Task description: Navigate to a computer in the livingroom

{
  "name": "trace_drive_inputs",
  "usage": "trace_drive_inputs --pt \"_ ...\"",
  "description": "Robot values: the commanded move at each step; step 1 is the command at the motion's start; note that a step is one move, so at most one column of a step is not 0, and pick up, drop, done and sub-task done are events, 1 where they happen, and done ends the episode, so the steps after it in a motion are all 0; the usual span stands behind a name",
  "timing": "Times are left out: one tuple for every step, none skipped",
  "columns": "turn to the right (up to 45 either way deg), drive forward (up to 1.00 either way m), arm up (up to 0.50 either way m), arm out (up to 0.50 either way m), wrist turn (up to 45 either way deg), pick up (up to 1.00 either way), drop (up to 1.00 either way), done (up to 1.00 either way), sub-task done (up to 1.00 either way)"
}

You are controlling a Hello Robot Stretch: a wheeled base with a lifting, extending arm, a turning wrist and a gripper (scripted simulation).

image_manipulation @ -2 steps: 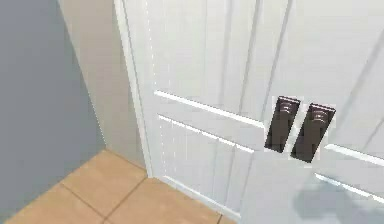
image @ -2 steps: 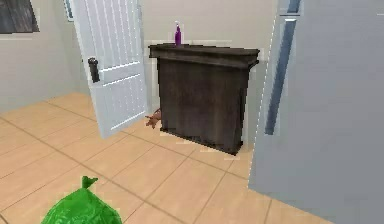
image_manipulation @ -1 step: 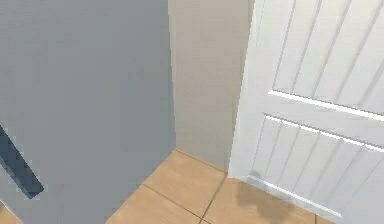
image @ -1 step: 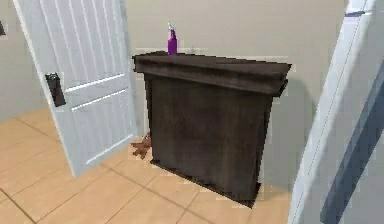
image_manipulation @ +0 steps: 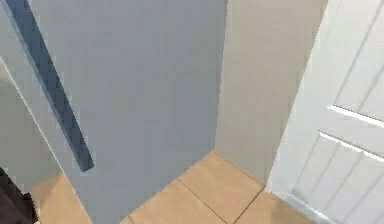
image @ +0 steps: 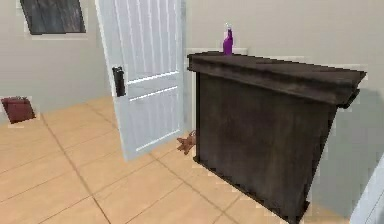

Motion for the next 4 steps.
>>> trace_drive_inputs --pt "0.0 0.45 0.0 0.0 0.0 0.0 0.0 0.0 0.0" --pt "-39.0 0.0 0.0 0.0 0.0 0.0 0.0 0.0 0.0" --pt "0.0 1.0 0.0 0.0 0.0 0.0 0.0 0.0 0.0" --pt "-6.0 0.0 0.0 0.0 0.0 0.0 0.0 0.0 0.0"
